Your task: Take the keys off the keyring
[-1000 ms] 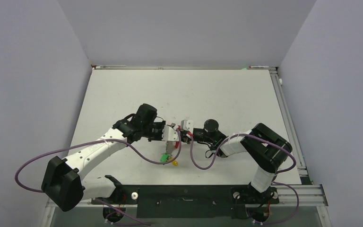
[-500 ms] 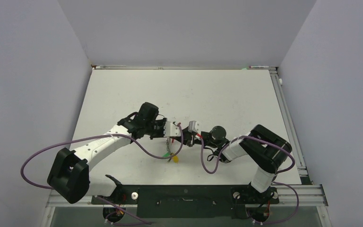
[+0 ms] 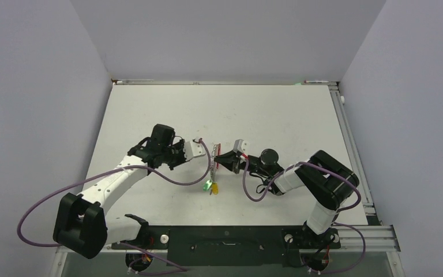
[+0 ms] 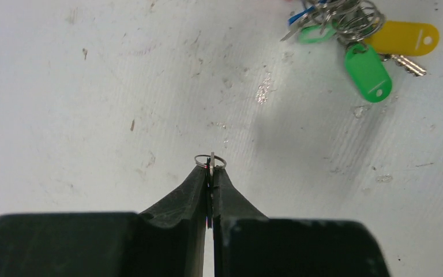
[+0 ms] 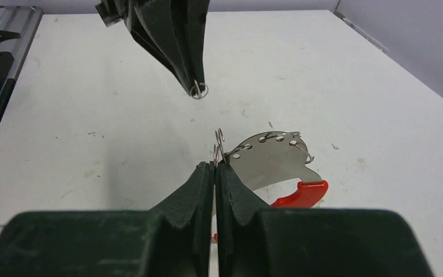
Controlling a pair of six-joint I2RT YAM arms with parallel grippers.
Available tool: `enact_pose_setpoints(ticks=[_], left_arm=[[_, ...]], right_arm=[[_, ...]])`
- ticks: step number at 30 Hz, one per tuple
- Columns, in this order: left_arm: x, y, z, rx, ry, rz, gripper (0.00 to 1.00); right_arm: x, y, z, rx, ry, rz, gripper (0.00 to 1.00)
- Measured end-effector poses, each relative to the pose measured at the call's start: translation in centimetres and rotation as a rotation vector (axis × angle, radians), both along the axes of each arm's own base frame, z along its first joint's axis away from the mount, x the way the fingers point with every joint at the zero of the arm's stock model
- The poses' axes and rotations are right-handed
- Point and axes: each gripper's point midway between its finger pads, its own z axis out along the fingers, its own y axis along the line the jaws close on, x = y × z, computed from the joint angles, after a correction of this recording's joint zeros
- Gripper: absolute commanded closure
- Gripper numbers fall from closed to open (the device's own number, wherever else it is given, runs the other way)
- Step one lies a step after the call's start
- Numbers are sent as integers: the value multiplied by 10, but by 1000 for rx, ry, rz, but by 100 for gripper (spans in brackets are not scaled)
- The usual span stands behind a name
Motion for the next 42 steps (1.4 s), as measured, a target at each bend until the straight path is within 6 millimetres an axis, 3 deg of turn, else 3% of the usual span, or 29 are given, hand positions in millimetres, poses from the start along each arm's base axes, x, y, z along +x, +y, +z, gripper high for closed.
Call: enact_pose_setpoints(ticks=[7, 11, 17, 20, 29, 35, 40, 42], left_arm=[[8, 44, 1, -17, 125, 292, 100], [30, 83, 1, -52, 220, 532, 100], [45, 151, -21, -96, 332, 863, 100], [47, 175, -33, -87, 347, 967, 100], [57, 201, -68, -53, 362, 1088, 100], [55, 202, -85, -40, 385, 1099, 82], [57, 202, -86, -44, 379, 1095, 66], [57, 202, -86, -44, 378, 1091, 53]], right_arm=[[13, -14, -15, -66, 76, -71, 95], [21, -21, -17, -90, 103, -107, 95], [29, -26, -21, -126, 153, -139, 95], [33, -28, -23, -146, 186, -150, 95], [40, -29, -33, -227, 284, -162, 95], [41, -30, -34, -254, 317, -168, 95], [45, -33, -38, -267, 329, -198, 95], [46, -34, -40, -273, 332, -210, 95]])
